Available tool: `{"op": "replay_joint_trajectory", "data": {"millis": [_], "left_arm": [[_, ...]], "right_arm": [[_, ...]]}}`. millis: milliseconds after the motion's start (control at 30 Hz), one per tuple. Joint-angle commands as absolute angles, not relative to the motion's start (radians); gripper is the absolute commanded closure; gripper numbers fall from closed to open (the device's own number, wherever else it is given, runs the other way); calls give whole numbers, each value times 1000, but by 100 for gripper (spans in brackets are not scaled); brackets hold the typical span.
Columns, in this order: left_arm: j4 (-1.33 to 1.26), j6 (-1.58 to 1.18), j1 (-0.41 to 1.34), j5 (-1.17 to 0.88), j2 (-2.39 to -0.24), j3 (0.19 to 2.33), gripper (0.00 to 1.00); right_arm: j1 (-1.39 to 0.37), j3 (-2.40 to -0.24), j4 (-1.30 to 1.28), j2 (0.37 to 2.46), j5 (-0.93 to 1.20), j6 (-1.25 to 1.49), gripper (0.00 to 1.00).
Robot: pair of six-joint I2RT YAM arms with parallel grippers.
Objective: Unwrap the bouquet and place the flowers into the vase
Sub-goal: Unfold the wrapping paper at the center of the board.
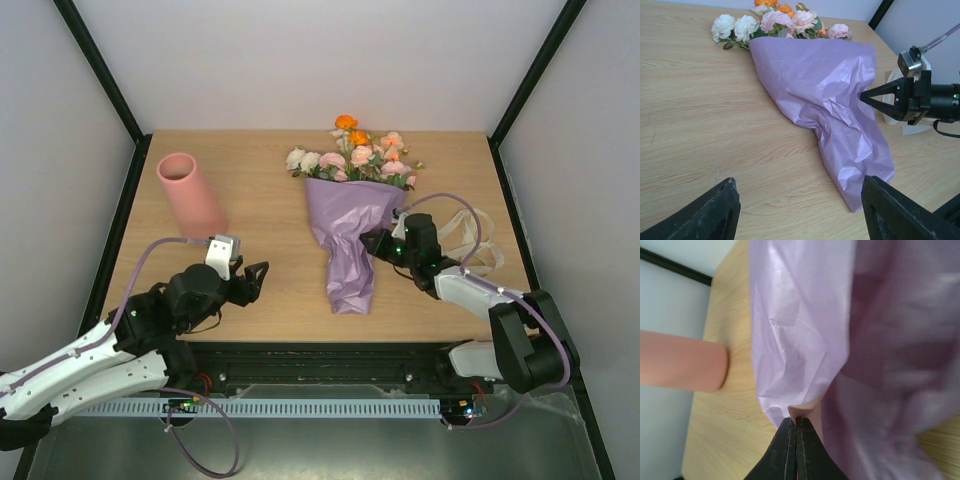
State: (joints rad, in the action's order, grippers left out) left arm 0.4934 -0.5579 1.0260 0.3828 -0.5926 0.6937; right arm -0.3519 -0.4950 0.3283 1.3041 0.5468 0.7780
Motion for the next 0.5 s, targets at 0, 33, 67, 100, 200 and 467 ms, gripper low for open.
{"op": "replay_joint_trajectory", "data": {"millis": [0, 33, 67, 100, 200, 467], "left_arm": [[499, -560, 1023, 392, -585, 689, 0], [499, -561, 1023, 392, -583, 689, 0], [500, -561, 1023, 393, -581, 690, 0], [501, -561, 1023, 393, -579, 691, 1], [500, -563, 1023, 393, -569, 690, 1], [502, -566, 1023, 398, -537, 689, 0]], "right_arm": [[-431, -585, 405, 1312, 535, 822, 99], [-452, -601, 411, 1324, 524, 831, 99], [-472, -619, 422, 1334, 509, 841, 99], [-498, -633, 439, 1350, 490, 849, 99], [-574, -690, 478, 1414, 456, 861, 99], [-767, -878, 526, 1628, 420, 921, 90]]}}
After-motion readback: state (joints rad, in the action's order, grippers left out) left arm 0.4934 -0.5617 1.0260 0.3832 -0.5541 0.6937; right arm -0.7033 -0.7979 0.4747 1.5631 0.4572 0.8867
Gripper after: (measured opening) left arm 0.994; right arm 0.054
